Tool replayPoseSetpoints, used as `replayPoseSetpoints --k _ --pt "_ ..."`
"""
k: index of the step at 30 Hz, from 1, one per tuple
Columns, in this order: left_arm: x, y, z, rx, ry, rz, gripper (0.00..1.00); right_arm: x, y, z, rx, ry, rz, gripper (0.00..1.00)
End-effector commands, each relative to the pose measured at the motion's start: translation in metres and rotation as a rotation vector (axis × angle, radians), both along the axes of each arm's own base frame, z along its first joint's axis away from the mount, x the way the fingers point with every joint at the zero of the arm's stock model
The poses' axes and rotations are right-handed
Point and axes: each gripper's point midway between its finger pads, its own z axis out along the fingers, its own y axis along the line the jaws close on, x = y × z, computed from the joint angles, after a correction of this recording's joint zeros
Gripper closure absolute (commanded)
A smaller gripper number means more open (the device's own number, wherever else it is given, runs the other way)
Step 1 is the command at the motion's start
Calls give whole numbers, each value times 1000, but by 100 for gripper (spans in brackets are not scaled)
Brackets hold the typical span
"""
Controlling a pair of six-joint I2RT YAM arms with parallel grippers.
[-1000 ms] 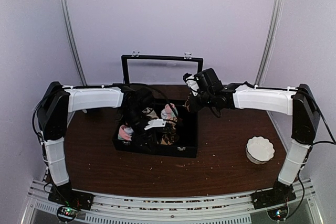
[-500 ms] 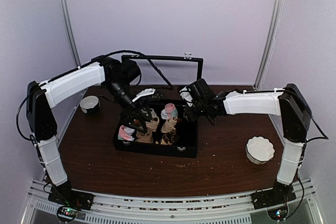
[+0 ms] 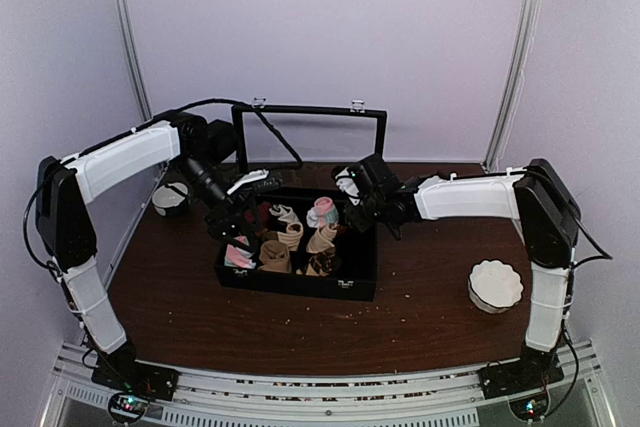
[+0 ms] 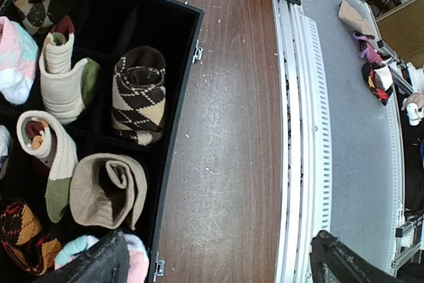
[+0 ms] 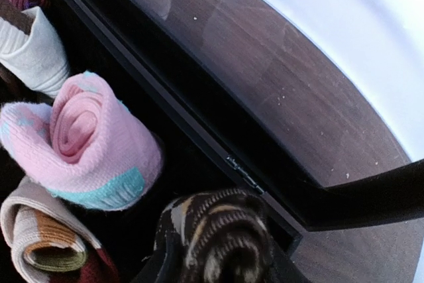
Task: Roll the socks
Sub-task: Place the storage box in the storage box, then reset both arms
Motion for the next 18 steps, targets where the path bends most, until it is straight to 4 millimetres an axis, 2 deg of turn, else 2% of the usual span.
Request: replayPoseSetpoints --k 1,4,7,8,10,12,14,16,18 --pt "5 8 15 -28 -47 40 2 -6 9 1 41 27 14 54" --pt "19 18 20 -18 -99 113 2 -11 7 13 70 30 4 44" --pt "32 32 22 17 -171 183 2 -15 0 34 112 4 -15 32" --pt "38 36 22 32 -200 210 2 -17 -2 44 129 -8 -20 24" --pt "48 47 22 59 -257 273 2 -23 -6 61 165 -23 -23 1" --pt "62 62 17 84 -309 358 2 -30 -14 79 204 -38 -37 0" --pt "89 84 16 93 -420 489 2 -39 -29 99 251 -75 -69 0" --pt "116 116 20 84 -535 653 2 -51 -56 103 290 -103 -118 0" --pt "138 151 15 71 -625 805 2 -57 -94 110 331 -149 -208 0"
